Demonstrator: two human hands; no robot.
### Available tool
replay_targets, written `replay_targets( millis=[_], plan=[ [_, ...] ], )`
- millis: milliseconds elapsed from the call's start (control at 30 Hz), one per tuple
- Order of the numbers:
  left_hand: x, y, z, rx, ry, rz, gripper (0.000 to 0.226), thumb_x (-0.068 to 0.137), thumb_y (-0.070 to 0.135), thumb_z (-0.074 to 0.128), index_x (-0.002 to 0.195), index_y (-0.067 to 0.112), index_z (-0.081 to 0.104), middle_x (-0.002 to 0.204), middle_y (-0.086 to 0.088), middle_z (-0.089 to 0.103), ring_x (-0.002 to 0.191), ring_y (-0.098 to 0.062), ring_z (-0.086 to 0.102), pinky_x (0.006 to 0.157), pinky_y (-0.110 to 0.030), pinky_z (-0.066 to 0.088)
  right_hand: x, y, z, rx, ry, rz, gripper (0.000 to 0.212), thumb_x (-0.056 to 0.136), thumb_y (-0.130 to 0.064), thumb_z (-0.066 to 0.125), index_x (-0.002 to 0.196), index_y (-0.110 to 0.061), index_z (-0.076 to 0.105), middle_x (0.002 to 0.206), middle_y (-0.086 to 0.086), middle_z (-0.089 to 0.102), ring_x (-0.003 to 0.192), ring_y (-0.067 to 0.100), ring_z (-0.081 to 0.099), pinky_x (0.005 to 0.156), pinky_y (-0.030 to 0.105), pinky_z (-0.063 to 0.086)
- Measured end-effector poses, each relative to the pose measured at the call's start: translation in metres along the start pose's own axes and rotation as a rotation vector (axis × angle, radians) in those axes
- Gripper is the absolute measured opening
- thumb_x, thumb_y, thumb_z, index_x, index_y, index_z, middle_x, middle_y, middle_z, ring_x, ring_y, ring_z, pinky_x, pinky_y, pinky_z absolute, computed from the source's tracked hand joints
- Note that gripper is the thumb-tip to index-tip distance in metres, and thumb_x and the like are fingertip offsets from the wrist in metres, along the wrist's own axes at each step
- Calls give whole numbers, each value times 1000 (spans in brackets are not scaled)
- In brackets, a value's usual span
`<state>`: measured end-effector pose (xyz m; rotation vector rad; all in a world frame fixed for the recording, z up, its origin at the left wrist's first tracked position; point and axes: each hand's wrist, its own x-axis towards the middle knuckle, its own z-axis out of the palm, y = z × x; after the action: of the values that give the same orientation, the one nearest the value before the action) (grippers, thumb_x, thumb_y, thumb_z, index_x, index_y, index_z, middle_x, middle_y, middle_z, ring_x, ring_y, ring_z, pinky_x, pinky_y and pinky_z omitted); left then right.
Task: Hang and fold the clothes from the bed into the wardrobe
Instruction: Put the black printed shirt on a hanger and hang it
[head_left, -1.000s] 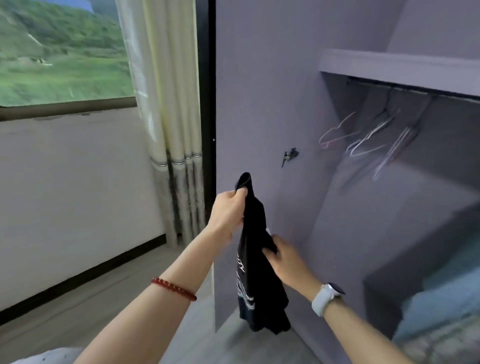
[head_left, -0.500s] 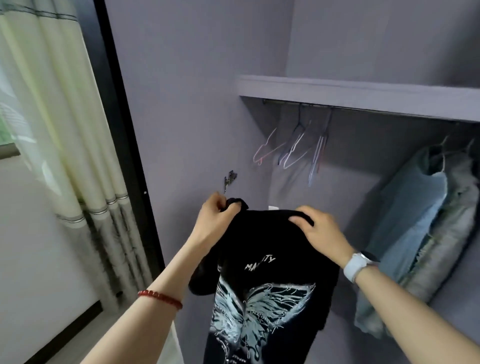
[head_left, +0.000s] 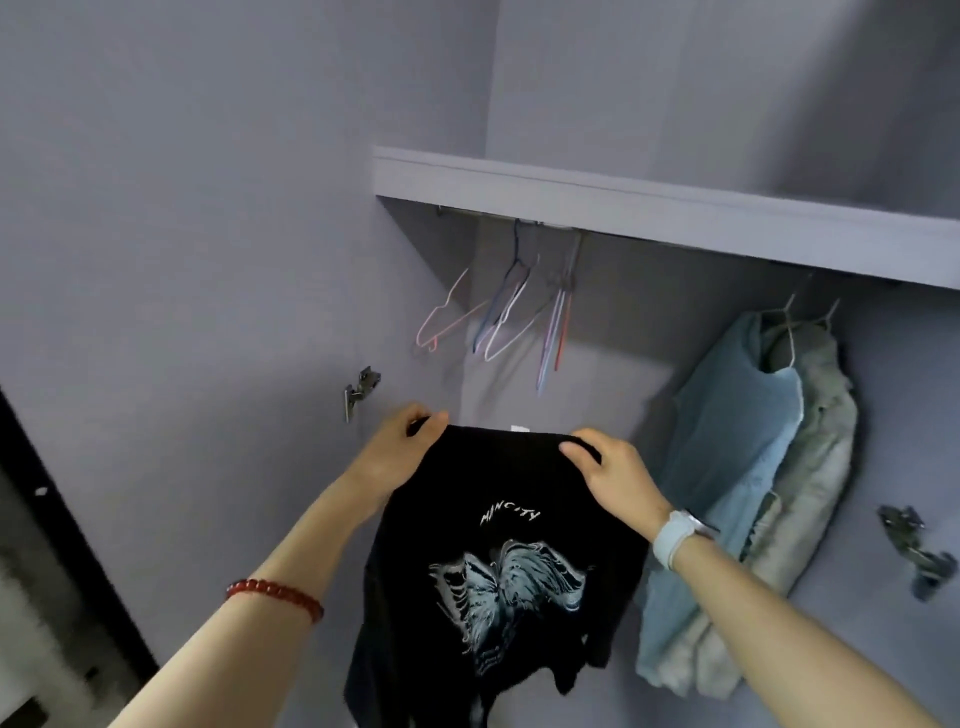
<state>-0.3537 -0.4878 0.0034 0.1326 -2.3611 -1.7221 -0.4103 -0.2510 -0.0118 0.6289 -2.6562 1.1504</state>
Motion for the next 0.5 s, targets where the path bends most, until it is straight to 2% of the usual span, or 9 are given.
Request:
replay_targets(
  millis=[133,167,267,300,333,400,500],
  plan=[
    [29,-11,16,-105,153,-58,26,93,22,55,70,14,47,64,1,44,57,-9,42,51,-14,37,40,29,11,139,13,43,17,94,-5,49,94,0,65,86,2,62,78,11,55,71,5,38],
    [38,-12,19,-143,173,-64,25,92,22,57,70,14,48,65,0,46,58,-10,44,54,-18,38,55,37,12,194,43,84,18,94,-4,48,97,-1,65,86,3,61,77,13,54,71,7,39],
    [66,-8,30,-173,207,-73,24,91,23,59,71,15,49,64,-1,49,58,-12,48,57,-24,40,118,61,14,328,193,225,20,93,-9,50,107,-3,62,92,7,58,84,20,52,78,29,44],
    [75,-7,35,-168,227,-77,23,91,23,59,71,15,49,65,-1,50,59,-12,49,57,-25,40,138,65,14,376,210,281,21,93,-13,51,109,-3,61,92,7,57,83,20,51,77,30,44],
    [82,-7,39,-158,252,-84,23,91,24,60,71,16,50,67,-1,51,60,-12,49,58,-24,41,155,66,16,421,210,324,21,93,-17,53,106,-3,61,87,7,56,79,19,49,72,28,43],
    [92,-12,46,-152,298,-108,21,90,24,61,72,17,51,70,-1,53,62,-12,50,58,-24,42,184,68,21,500,190,377,18,93,-21,54,86,-6,60,70,4,51,63,16,44,57,23,35],
    [99,-24,48,-205,346,-144,20,89,21,61,72,18,52,70,-2,54,62,-14,51,58,-24,41,219,74,34,573,155,467,30,92,-15,55,63,-13,49,60,1,44,52,10,38,46,17,31]
  ],
)
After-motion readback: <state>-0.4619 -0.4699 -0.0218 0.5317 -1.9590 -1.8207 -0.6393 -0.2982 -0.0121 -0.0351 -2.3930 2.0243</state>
